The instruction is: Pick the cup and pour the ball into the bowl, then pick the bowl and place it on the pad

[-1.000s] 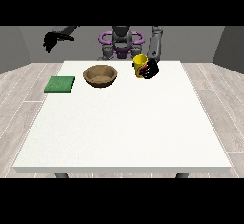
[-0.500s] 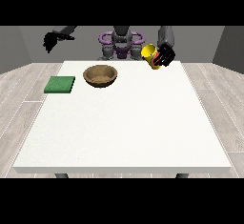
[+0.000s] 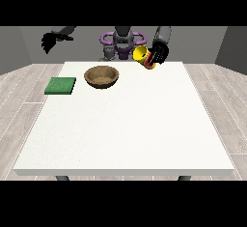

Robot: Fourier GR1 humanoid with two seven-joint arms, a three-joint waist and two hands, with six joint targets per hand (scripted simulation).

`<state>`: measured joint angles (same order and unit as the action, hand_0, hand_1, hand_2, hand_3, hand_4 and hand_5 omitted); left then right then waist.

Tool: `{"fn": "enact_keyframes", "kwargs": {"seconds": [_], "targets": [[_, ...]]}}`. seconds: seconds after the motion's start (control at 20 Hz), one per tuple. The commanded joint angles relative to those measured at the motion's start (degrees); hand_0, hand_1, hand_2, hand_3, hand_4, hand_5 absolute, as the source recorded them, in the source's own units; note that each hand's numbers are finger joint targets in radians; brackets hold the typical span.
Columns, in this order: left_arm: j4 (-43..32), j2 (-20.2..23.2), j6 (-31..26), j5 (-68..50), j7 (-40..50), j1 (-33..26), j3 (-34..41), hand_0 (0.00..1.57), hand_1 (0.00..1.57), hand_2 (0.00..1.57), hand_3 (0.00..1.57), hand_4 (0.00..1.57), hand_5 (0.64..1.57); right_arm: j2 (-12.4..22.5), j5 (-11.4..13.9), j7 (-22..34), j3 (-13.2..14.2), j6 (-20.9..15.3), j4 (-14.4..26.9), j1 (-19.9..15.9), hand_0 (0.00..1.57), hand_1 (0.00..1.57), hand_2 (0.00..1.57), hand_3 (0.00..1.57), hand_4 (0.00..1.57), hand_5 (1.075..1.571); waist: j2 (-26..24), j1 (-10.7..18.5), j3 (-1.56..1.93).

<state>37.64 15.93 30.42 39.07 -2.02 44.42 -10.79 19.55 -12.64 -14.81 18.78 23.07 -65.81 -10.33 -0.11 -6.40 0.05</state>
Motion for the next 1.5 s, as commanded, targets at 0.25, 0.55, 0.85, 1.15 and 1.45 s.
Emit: {"fn": "enact_keyframes", "kwargs": {"seconds": [0.25,0.55,0.85,1.15,1.45], "targets": [[-1.8,-3.4,-3.5,20.9,16.9,10.4,-13.7,1.55,1.55,1.57,1.57,1.57,1.244,2.0,0.0,-0.9,1.6,1.5,6.8,-0.4,0.00,0.00,0.00,0.00,0.00,1.571,-3.9,1.8,0.15],[-5.1,-9.1,-9.5,33.4,22.2,12.0,-24.1,1.48,1.48,1.57,1.57,1.57,1.204,2.9,0.5,-2.0,1.1,2.9,7.0,-0.6,0.00,0.00,0.00,0.00,0.00,1.571,-3.8,-1.1,0.08],[-9.7,-11.1,-18.5,45.3,24.9,16.2,-33.9,1.53,1.53,1.57,1.57,1.56,1.164,1.8,-0.9,-0.1,0.0,4.5,6.8,-3.4,0.00,0.00,0.00,0.00,0.00,1.570,-3.5,-3.2,0.06],[-9.0,-14.1,-25.0,52.9,24.2,16.3,-40.0,1.46,1.46,1.57,1.57,1.51,1.178,2.6,0.9,-2.6,1.4,1.6,9.5,-2.5,0.00,0.00,0.00,0.00,0.00,1.571,-4.6,0.9,0.00],[-7.1,-12.8,-27.0,54.7,19.5,15.6,-36.9,1.45,1.45,1.57,1.57,1.53,1.134,2.1,-1.1,3.3,0.6,2.4,7.8,-2.4,0.00,0.00,0.00,0.00,0.00,1.569,-5.4,0.3,-0.06]]}}
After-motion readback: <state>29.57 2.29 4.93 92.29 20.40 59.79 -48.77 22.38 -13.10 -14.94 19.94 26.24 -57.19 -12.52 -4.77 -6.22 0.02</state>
